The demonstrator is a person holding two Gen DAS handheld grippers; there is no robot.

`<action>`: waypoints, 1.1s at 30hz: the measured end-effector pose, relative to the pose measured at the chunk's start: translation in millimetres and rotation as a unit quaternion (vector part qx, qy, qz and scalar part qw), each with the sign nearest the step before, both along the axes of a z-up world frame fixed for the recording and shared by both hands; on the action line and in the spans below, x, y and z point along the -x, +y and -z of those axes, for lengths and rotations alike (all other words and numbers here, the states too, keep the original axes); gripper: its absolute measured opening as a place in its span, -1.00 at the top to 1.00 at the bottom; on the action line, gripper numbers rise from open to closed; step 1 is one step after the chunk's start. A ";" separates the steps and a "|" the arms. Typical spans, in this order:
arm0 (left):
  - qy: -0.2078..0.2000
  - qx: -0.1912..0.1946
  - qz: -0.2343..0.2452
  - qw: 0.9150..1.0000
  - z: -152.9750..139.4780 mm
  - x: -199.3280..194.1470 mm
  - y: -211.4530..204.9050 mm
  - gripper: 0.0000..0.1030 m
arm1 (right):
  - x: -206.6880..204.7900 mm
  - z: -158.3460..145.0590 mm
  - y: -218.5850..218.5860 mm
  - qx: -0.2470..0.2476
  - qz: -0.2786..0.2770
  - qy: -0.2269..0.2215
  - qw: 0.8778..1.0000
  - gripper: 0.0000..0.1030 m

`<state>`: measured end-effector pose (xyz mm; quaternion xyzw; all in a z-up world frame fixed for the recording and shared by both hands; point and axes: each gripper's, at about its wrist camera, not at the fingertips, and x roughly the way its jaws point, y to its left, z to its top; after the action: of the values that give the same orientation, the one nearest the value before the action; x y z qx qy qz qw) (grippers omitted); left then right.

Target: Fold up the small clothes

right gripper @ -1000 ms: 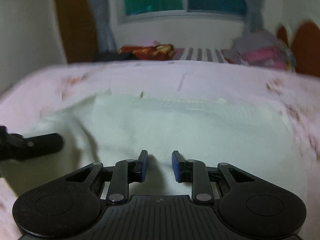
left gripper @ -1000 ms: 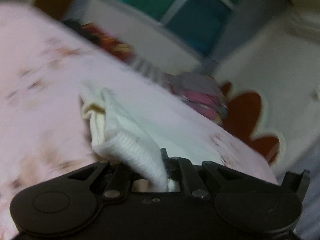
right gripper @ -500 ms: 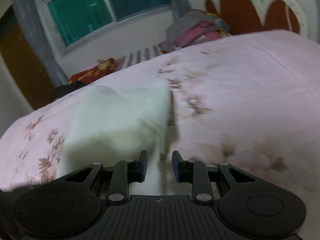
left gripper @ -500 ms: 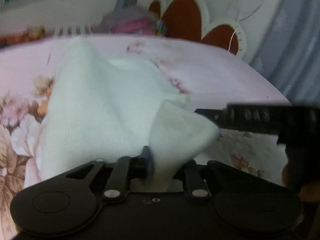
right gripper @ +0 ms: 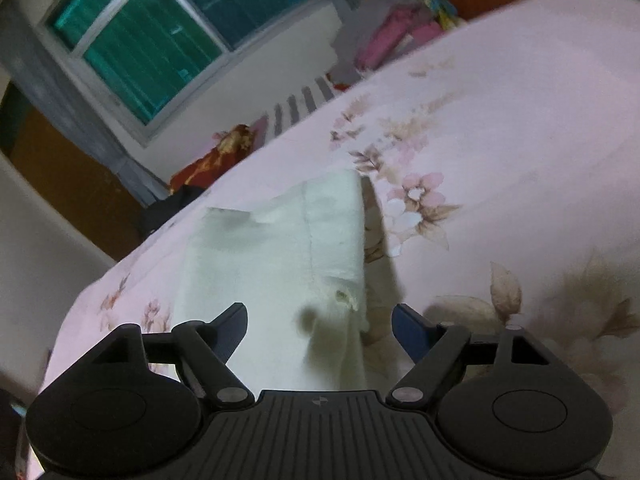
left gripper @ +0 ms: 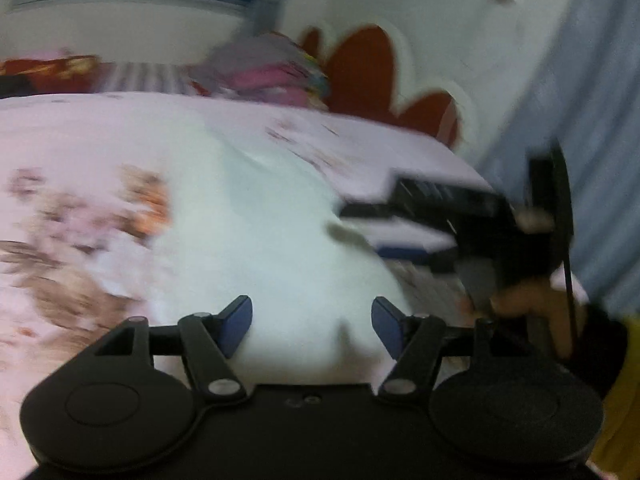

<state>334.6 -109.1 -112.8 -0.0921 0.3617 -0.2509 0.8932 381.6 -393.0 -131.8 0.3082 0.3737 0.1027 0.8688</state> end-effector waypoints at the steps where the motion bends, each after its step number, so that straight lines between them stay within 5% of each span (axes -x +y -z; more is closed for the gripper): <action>1: 0.000 0.001 -0.018 1.000 -2.8 -7.2 6.2 -0.29 | -4.3 3.3 -0.2 -0.008 0.001 0.003 1.000 -0.48; 3: 0.009 0.008 -0.057 0.998 -7.3 -25.7 18.4 -0.31 | -13.3 7.8 0.2 -0.019 0.001 0.009 1.000 -0.18; 6: 0.036 0.028 -0.094 0.994 -4.7 -56.6 24.7 -0.40 | -19.8 9.8 3.3 -0.025 -0.005 0.014 1.000 -0.11; 8: 0.056 0.044 -0.107 0.992 2.8 -73.9 25.0 -0.39 | -21.7 10.5 9.1 -0.014 -0.006 0.017 1.000 0.37; 9: 0.062 0.050 -0.109 0.991 3.9 -78.2 27.8 -0.39 | -21.9 10.8 12.1 -0.005 -0.005 0.018 1.000 0.46; 11: 0.068 0.050 -0.116 0.990 9.8 -91.3 27.1 -0.28 | -20.1 10.7 15.9 -0.001 -0.005 0.006 1.000 0.54; 13: 0.078 0.048 -0.132 0.987 20.6 -97.2 32.5 0.24 | -20.6 8.2 23.3 0.013 -0.019 -0.009 1.000 0.56; 16: 0.105 0.069 -0.150 0.981 38.7 -98.2 46.4 0.25 | -22.4 7.8 33.8 0.024 -0.053 -0.020 0.998 0.56; 20: 0.094 0.049 -0.136 0.985 33.3 -93.8 36.4 0.20 | -18.2 20.2 22.7 0.029 -0.043 0.005 0.999 0.56; 23: 0.094 0.049 -0.134 0.985 25.1 -98.0 35.4 -0.01 | -11.9 11.7 14.5 0.039 -0.034 0.001 0.999 0.55; 25: 0.090 0.063 -0.142 0.984 20.1 -101.8 38.1 -0.45 | -12.5 2.8 11.2 0.038 -0.029 -0.007 0.999 0.35; 27: 0.094 0.078 -0.151 0.981 15.9 -109.5 39.8 -0.43 | -19.6 -6.6 10.1 0.040 -0.021 -0.020 0.999 -0.38; 33: 0.097 0.071 -0.169 0.978 18.9 -138.6 40.2 -0.34 | -53.1 -11.8 8.1 0.035 -0.006 -0.021 0.999 -0.37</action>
<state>473.2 -68.8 -131.7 -0.2386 0.4071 -0.1116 0.8746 434.7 -384.8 -120.1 0.2731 0.3603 0.1013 0.8862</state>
